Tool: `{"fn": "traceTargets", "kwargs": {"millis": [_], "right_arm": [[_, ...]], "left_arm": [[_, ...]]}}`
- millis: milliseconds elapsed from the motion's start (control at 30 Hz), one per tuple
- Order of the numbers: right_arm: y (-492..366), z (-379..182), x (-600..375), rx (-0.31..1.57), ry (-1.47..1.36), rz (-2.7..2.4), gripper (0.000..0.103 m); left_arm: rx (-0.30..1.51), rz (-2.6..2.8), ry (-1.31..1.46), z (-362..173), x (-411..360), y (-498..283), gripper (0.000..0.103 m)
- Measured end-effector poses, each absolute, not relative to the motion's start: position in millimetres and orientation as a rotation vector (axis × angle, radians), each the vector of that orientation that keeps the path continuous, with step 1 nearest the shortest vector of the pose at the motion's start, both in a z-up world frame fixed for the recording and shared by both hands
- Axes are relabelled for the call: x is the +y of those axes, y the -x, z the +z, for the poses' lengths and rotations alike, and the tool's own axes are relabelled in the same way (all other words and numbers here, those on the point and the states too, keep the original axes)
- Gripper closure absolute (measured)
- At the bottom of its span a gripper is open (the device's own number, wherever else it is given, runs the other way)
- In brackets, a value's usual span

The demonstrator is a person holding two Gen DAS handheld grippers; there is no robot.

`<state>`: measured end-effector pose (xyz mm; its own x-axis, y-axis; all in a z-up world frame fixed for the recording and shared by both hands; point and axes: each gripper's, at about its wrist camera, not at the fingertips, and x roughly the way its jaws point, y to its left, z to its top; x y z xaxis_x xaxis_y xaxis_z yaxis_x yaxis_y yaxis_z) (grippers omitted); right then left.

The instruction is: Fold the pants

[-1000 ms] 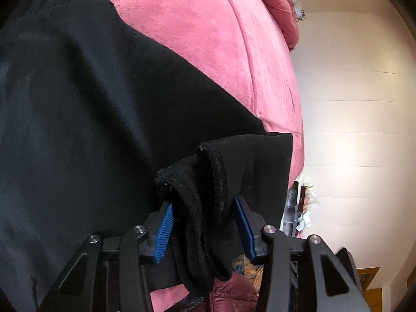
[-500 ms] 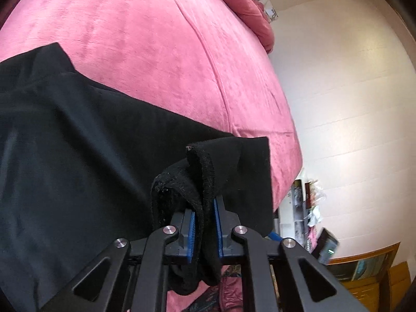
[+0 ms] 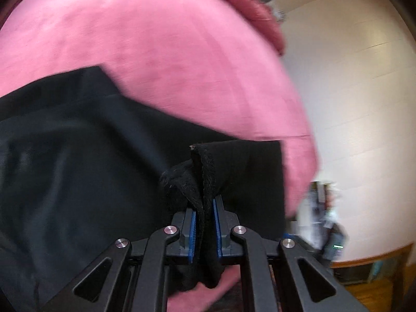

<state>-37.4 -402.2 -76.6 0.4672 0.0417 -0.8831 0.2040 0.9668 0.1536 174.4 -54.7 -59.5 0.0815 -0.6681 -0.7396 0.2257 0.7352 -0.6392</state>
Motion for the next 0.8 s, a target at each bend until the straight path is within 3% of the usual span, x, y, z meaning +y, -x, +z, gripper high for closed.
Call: {"fn": "traceTargets", "kwargs": {"millis": [233,300,333,567,800], "right_arm": [[41.6,-76.6,-395.9,1.149,-0.178,-0.132,0.062],[43.7,-77.4,-399.4,1.173,-0.168,-0.135,0.061],[46.8,-74.9,-400.1,1.173,-0.168,-0.126,0.061],[53.3,-28.2,-391.1,1.073,-0.105,-0.017,0.061],[14.0,-17.3,-286.8,1.032,0.059,0.332,0.061]], "left_arm": [[1.354,-0.682,0.404,-78.8,-49.8,-162.6,0.089],[1.341,-0.658,0.401,-72.6,-46.5,-157.1,0.072],[1.330,-0.639,0.400,-69.9,-42.7,-154.8,0.071],[1.292,-0.600,0.480,-67.2,12.0,-133.5,0.073],[1.274,-0.622,0.323,-74.3,-6.5,-79.1,0.073]]}}
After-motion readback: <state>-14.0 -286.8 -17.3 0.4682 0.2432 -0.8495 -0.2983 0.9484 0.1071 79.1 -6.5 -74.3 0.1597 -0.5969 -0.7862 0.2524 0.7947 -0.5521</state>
